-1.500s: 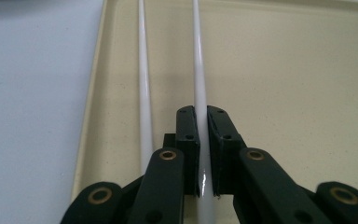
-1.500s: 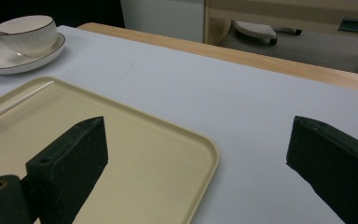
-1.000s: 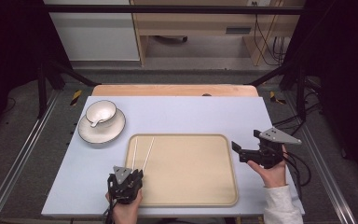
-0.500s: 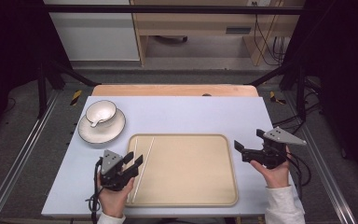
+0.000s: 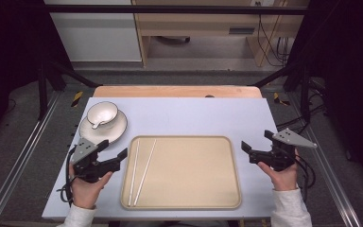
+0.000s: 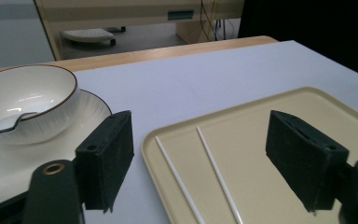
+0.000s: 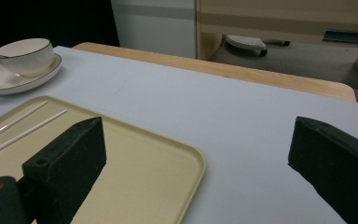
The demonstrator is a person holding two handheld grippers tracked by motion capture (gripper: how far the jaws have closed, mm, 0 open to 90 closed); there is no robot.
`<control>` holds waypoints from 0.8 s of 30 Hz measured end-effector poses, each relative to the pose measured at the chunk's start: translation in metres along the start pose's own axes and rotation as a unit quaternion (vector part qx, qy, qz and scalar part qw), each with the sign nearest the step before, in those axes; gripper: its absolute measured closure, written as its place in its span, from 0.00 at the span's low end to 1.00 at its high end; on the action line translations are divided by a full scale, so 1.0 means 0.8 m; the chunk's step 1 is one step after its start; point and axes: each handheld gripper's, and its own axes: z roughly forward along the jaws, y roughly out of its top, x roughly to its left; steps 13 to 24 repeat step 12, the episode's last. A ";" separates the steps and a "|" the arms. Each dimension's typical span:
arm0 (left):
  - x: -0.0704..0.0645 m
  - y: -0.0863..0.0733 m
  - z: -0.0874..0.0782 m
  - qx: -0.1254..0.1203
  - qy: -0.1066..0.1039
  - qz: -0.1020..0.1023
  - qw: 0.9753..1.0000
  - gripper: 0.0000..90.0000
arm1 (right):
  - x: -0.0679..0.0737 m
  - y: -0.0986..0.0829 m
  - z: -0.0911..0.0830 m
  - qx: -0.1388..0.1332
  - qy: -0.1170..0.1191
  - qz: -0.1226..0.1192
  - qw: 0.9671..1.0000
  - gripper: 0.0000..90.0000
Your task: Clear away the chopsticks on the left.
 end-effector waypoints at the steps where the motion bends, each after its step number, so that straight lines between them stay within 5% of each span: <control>1: 0.005 -0.004 -0.002 0.002 0.002 0.003 1.000 0.22 | -0.001 0.000 0.000 0.000 -0.001 0.002 1.000 0.05; 5: 0.019 -0.015 -0.002 0.016 0.013 0.012 1.000 0.19 | -0.003 -0.002 -0.001 -0.001 -0.001 0.002 1.000 0.05; 12: 0.040 -0.028 -0.003 0.027 0.027 -0.002 0.999 0.18 | -0.007 -0.005 0.002 0.001 -0.003 0.005 1.000 0.05; 24: 0.040 -0.028 -0.003 0.027 0.027 -0.002 0.999 0.18 | -0.007 -0.005 0.002 0.001 -0.003 0.005 1.000 0.05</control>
